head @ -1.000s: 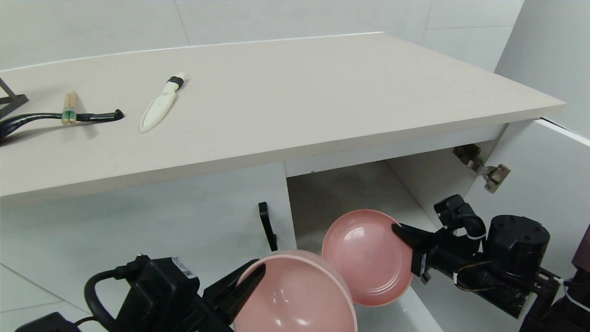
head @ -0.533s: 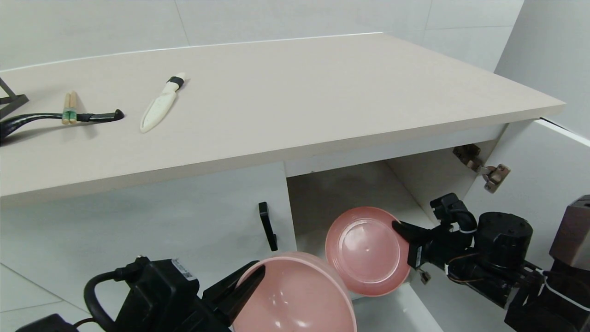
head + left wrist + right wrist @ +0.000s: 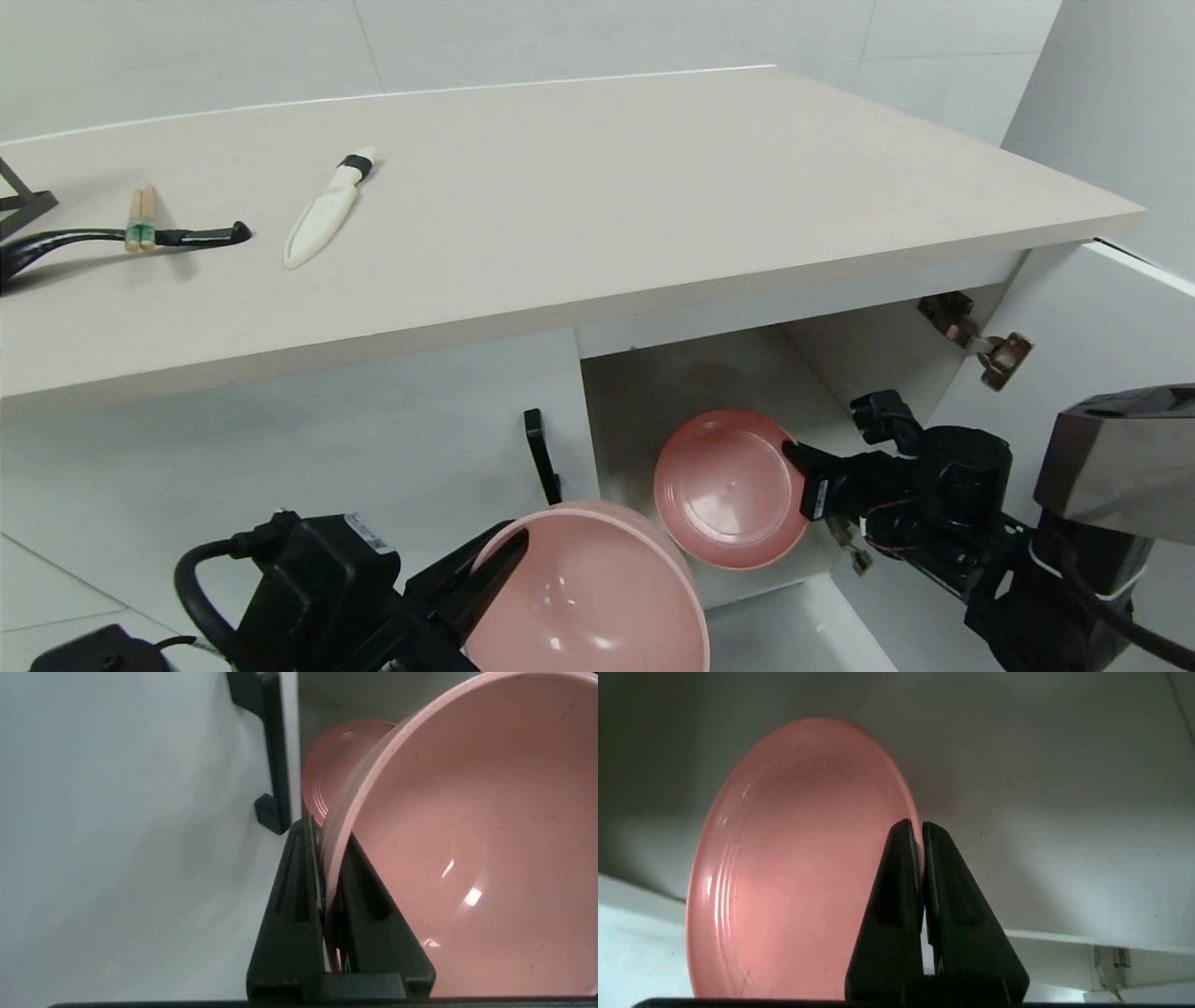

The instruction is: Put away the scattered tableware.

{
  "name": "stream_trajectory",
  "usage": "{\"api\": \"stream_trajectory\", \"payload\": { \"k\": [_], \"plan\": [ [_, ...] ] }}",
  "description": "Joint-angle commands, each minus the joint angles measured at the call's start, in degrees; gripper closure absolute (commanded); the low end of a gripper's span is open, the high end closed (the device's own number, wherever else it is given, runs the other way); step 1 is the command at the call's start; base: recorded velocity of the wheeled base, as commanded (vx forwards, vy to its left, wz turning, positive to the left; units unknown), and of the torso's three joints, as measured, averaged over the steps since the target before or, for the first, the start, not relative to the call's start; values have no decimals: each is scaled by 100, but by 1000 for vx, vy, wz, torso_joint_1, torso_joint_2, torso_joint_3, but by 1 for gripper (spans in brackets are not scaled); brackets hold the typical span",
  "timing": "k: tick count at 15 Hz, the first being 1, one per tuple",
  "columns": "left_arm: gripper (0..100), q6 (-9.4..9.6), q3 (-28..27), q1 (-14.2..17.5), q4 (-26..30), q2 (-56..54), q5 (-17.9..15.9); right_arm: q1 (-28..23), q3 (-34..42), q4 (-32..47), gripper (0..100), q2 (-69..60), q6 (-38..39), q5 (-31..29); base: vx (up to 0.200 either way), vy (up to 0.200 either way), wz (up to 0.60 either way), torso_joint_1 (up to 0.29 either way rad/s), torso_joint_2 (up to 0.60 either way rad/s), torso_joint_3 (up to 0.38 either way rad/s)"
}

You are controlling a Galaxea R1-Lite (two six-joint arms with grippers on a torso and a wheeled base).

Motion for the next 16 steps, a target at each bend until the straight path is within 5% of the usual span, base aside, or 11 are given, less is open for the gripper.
{"api": "stream_trajectory", "payload": {
  "k": [1,16],
  "plan": [
    [100,-1,-2,66,-8,9,1,-3,-298,-6,100,365,4,-2,0,0,0,0,0,0],
    [100,-1,-2,66,-8,-27,1,-161,-2065,-6,100,1552,162,-283,0,0,0,0,0,0]
  ]
}}
